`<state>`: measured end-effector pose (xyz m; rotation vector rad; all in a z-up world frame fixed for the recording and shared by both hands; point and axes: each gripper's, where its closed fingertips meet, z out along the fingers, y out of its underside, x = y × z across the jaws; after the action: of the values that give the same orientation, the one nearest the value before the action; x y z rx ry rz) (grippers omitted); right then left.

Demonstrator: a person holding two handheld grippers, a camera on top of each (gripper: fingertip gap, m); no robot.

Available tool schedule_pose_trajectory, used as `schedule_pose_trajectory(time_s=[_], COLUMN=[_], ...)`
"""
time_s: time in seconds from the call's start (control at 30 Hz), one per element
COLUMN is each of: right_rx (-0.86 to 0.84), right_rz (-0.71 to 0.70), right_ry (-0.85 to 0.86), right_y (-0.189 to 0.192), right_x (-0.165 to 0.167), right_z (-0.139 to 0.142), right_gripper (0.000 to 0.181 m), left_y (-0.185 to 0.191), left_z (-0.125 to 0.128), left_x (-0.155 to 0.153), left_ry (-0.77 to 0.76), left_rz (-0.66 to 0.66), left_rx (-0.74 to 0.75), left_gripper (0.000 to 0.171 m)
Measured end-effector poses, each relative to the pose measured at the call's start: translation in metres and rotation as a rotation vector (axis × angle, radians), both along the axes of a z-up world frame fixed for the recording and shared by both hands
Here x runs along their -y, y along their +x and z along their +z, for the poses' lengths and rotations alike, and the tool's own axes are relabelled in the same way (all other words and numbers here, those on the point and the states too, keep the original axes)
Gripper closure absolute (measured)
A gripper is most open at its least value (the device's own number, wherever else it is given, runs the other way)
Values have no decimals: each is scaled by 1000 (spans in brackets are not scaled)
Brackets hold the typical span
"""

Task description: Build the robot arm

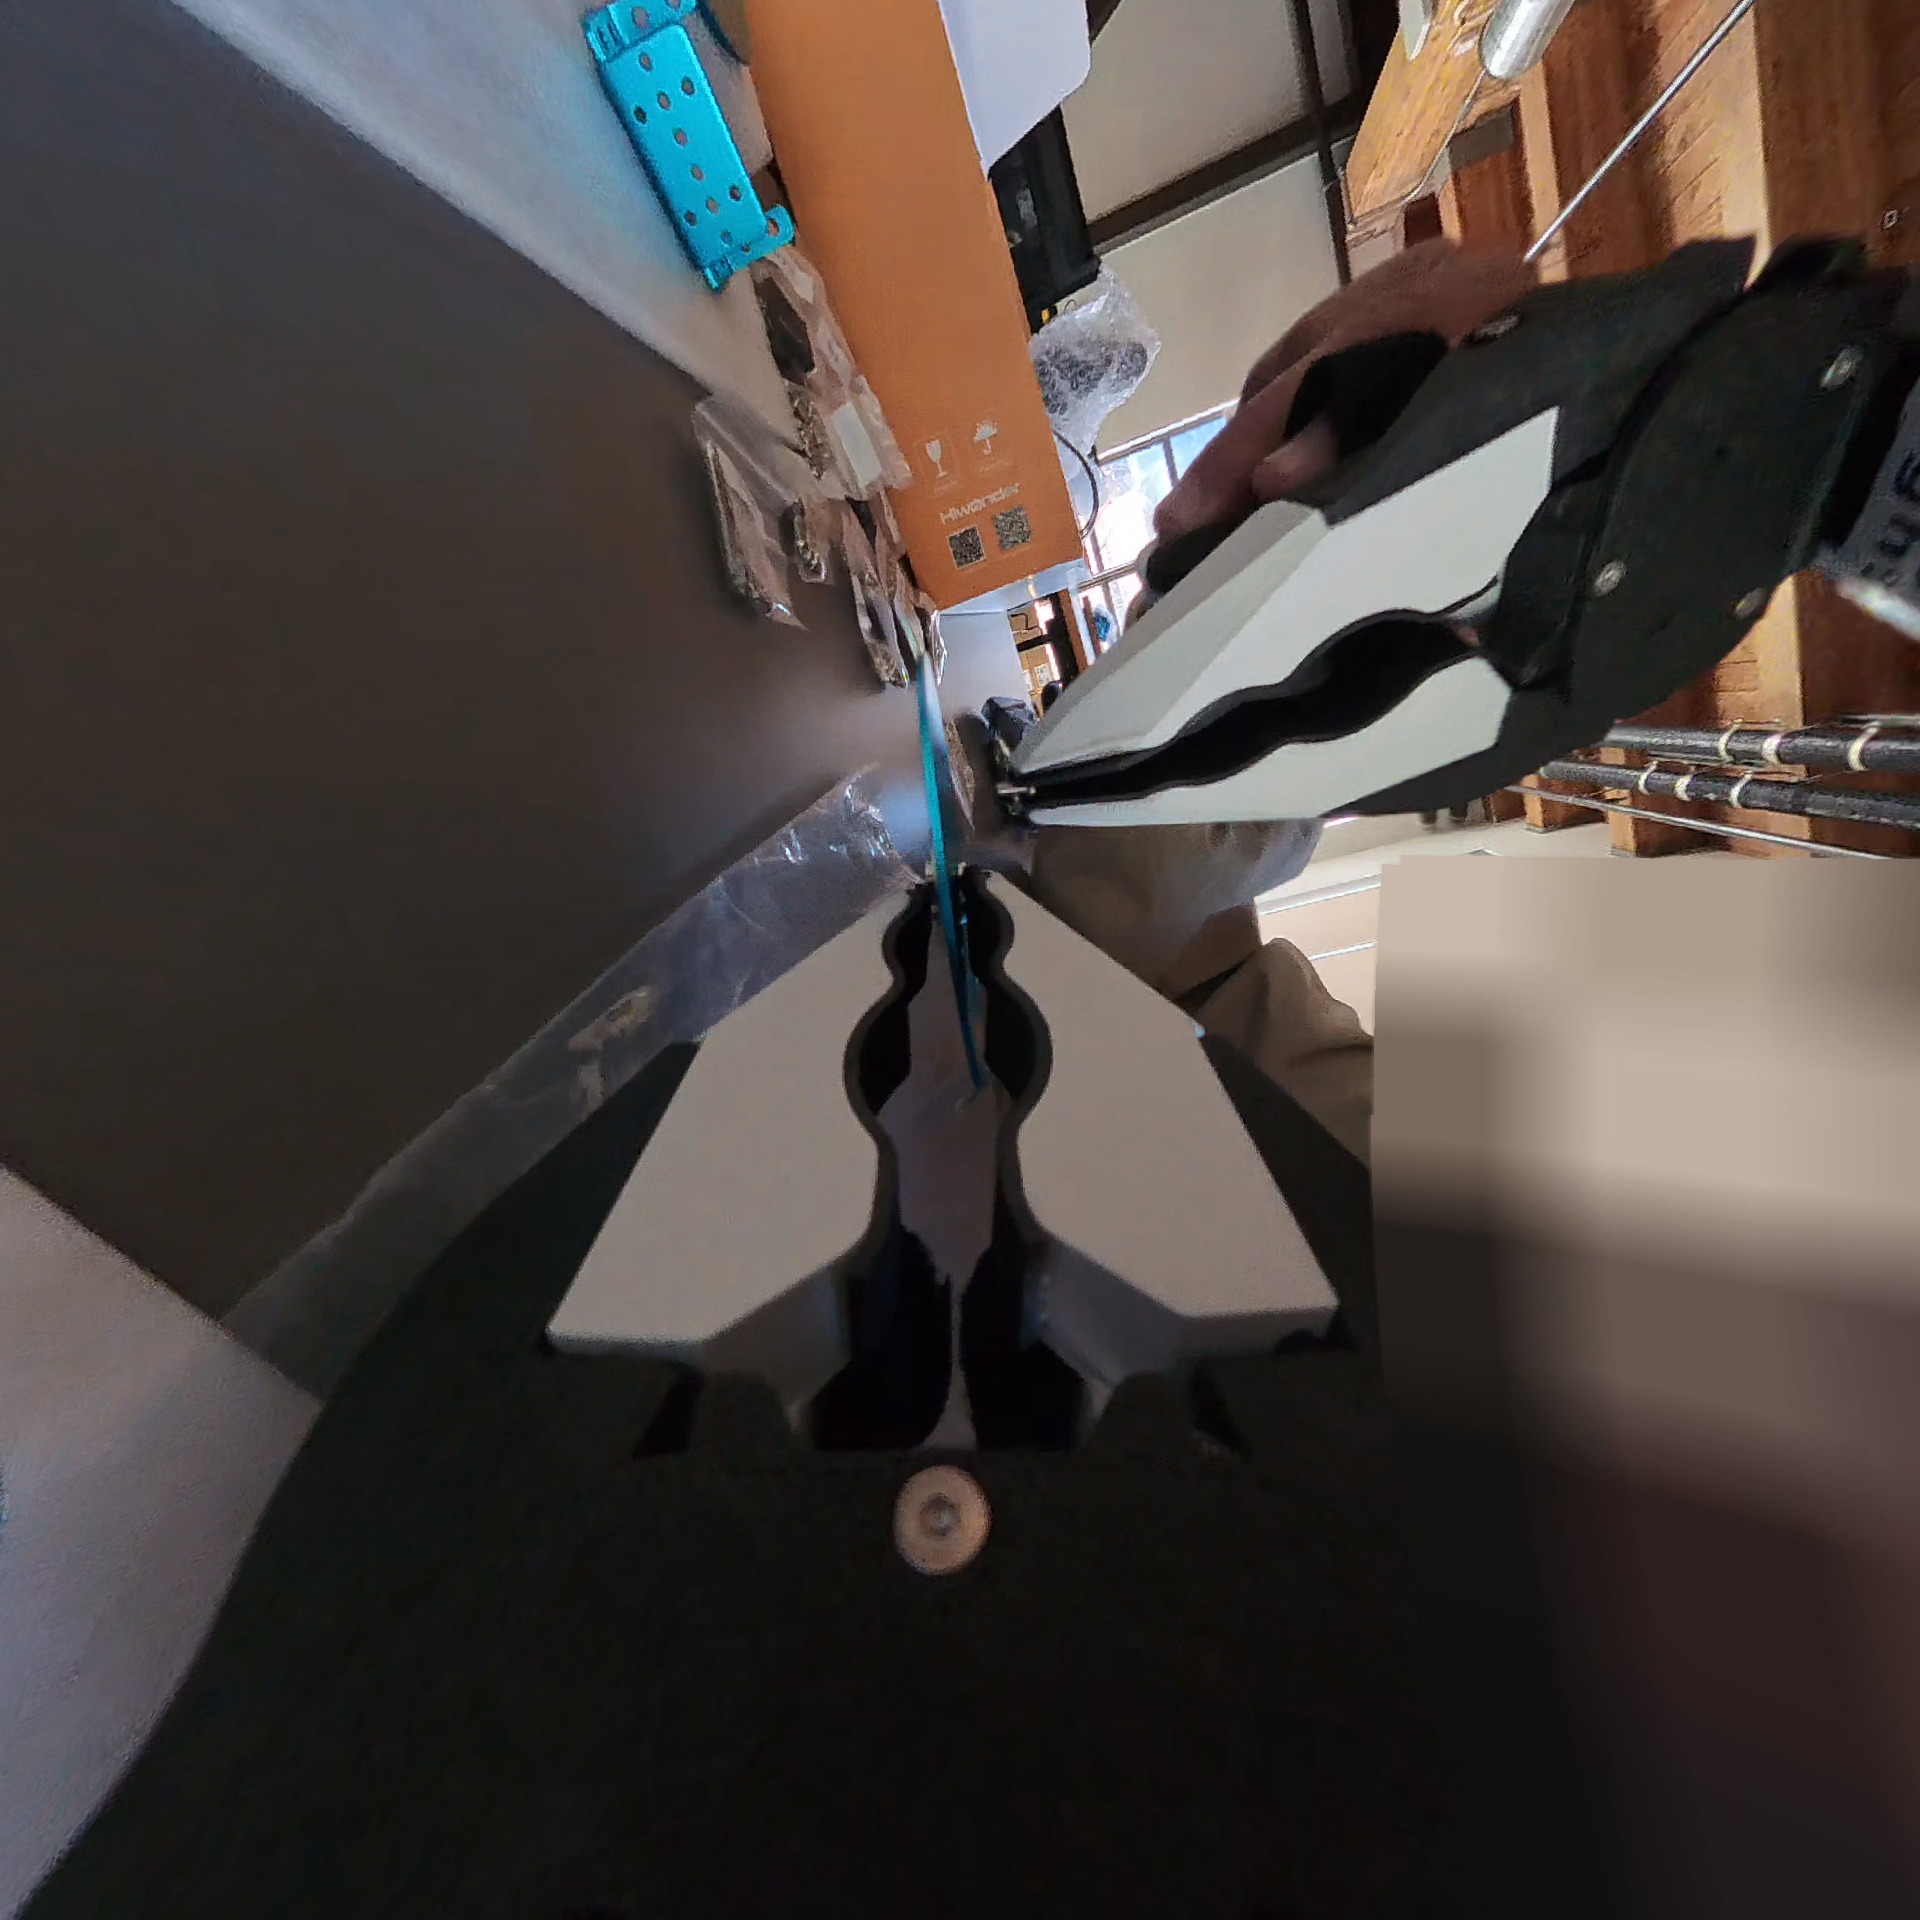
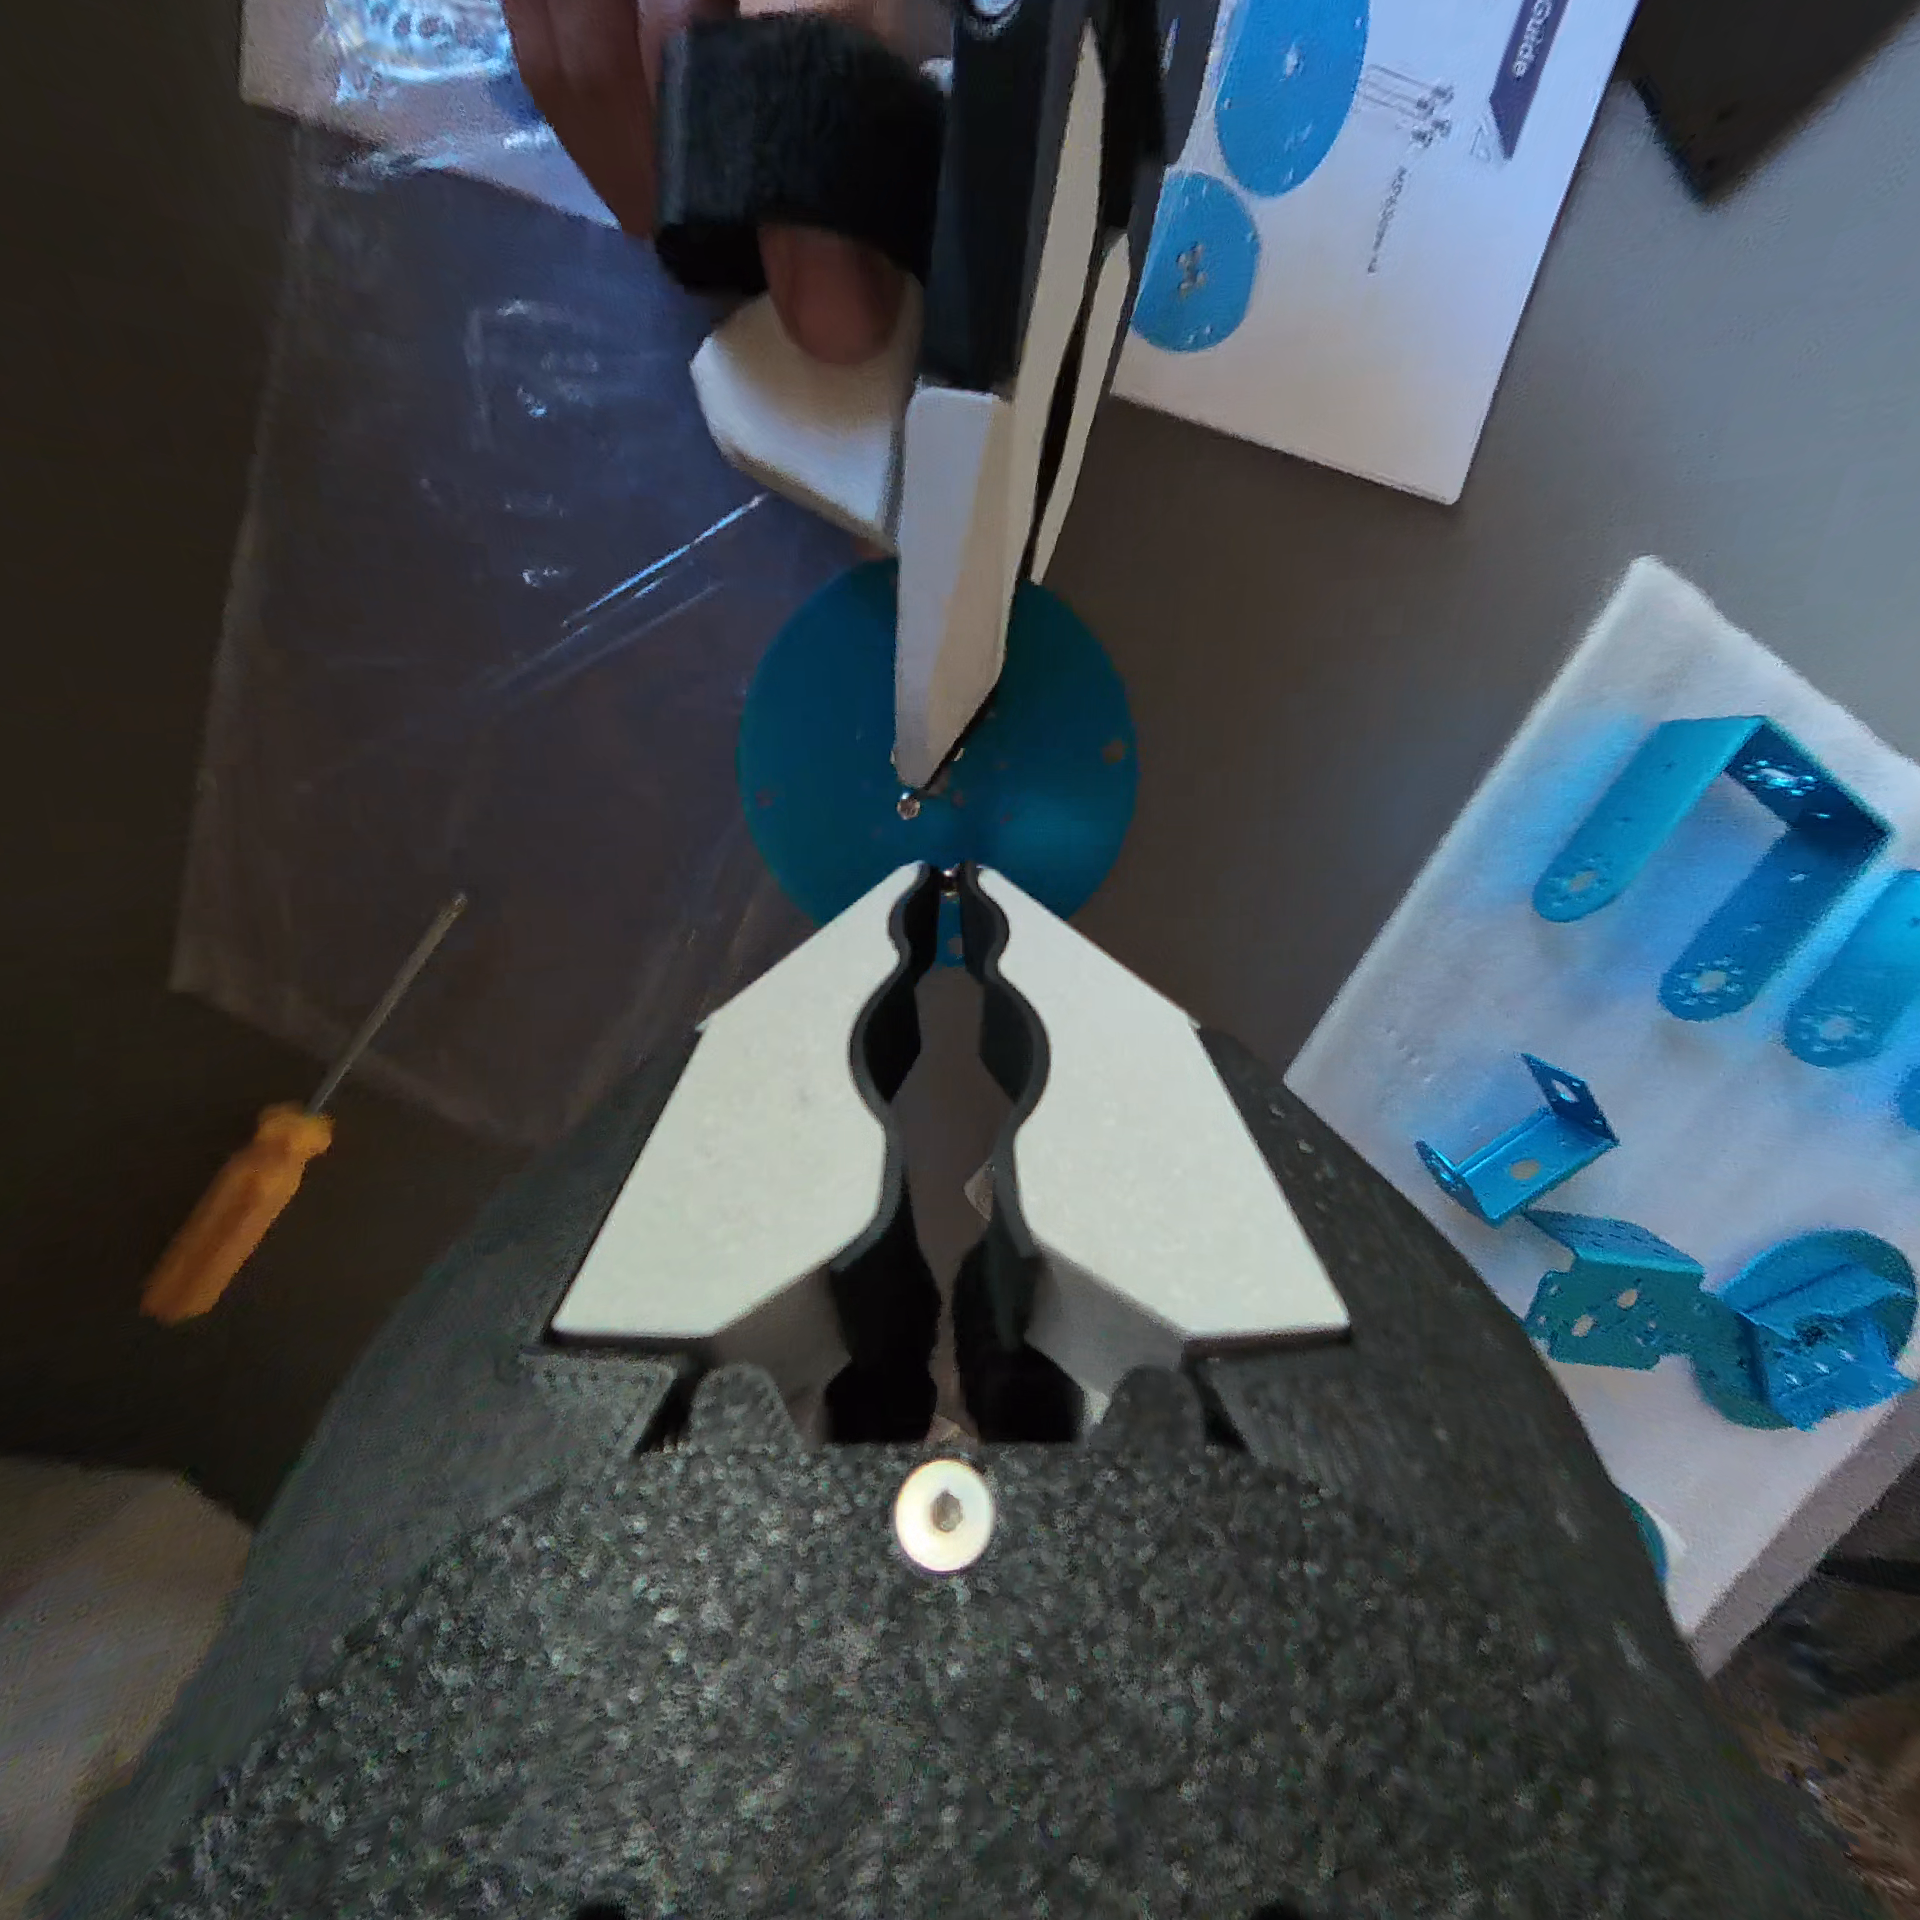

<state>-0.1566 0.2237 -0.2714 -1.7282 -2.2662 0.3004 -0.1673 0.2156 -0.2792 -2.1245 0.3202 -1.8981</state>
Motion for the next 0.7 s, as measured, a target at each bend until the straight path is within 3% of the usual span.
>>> schedule_pose_trajectory(time_s=[0.03, 0.1, 0.7], right_rx=[-2, 6, 100], right_rz=[0, 17, 70], right_ry=[-45, -99, 13], right_y=[-4, -9, -12], right_x=[0, 1, 1], right_z=[1, 0, -12], right_gripper=[178, 178, 178], left_y=[0, 0, 0], left_z=[0, 0, -1], left_x=[-1, -1, -1], left_ry=[-10, -18, -26], left_rz=[1, 4, 4], left_rx=[4, 9, 9], left_gripper=[165, 165, 165])
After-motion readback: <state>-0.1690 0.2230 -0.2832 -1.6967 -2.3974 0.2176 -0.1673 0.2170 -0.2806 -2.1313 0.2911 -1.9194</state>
